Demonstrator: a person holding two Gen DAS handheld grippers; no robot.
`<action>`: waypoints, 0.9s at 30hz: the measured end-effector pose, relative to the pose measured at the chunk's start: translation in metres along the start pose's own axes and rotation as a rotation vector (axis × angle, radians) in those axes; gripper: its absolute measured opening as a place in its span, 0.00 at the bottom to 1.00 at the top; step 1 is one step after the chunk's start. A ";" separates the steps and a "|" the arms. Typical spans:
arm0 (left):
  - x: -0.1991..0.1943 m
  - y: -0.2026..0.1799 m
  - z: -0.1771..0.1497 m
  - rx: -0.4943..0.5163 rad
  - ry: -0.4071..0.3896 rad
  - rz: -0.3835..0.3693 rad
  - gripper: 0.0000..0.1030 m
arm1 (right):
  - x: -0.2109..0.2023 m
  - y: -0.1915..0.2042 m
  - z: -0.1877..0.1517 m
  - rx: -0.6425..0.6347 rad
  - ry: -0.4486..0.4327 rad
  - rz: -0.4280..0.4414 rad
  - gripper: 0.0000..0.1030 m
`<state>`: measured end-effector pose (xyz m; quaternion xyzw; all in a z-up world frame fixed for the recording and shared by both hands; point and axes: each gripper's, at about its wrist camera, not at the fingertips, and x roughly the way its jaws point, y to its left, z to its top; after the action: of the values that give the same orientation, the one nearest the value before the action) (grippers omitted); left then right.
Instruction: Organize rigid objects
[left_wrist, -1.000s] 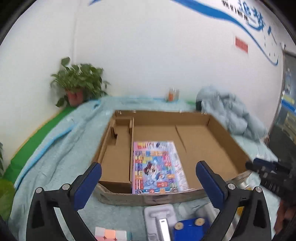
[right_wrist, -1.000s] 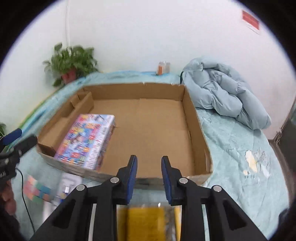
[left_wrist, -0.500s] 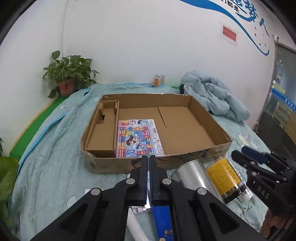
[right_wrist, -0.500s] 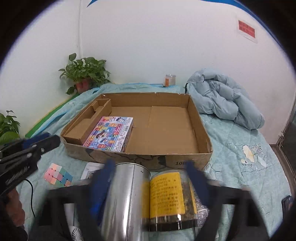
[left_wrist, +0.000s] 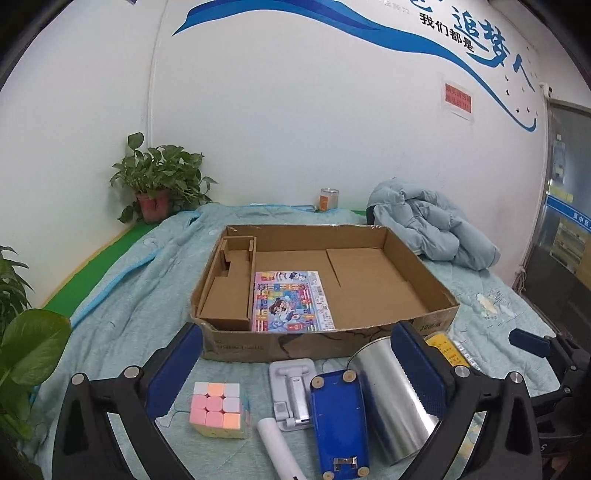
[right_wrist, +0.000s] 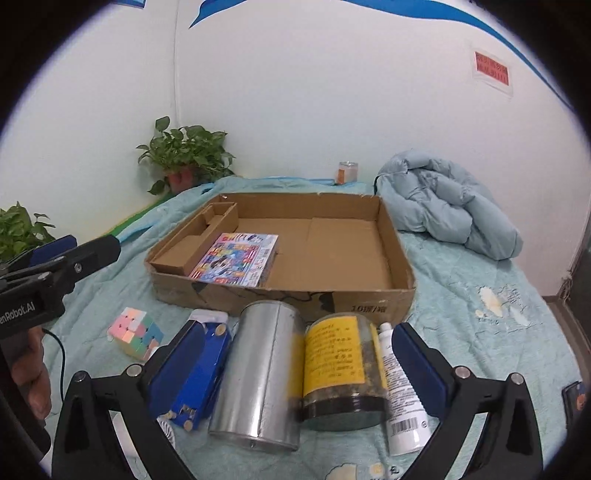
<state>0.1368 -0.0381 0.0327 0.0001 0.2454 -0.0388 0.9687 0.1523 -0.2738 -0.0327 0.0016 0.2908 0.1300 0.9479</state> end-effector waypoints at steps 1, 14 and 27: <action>0.002 0.003 0.000 -0.006 0.010 0.004 0.99 | 0.002 0.000 -0.003 0.004 0.018 0.015 0.98; 0.034 0.023 -0.021 -0.038 0.192 -0.063 0.22 | 0.012 0.001 -0.020 0.024 0.061 0.045 0.57; 0.044 0.021 -0.037 -0.054 0.218 -0.102 0.99 | 0.040 -0.001 -0.046 0.116 0.250 0.209 0.95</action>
<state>0.1600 -0.0195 -0.0210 -0.0344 0.3497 -0.0813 0.9327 0.1587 -0.2679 -0.0932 0.0703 0.4116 0.2100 0.8841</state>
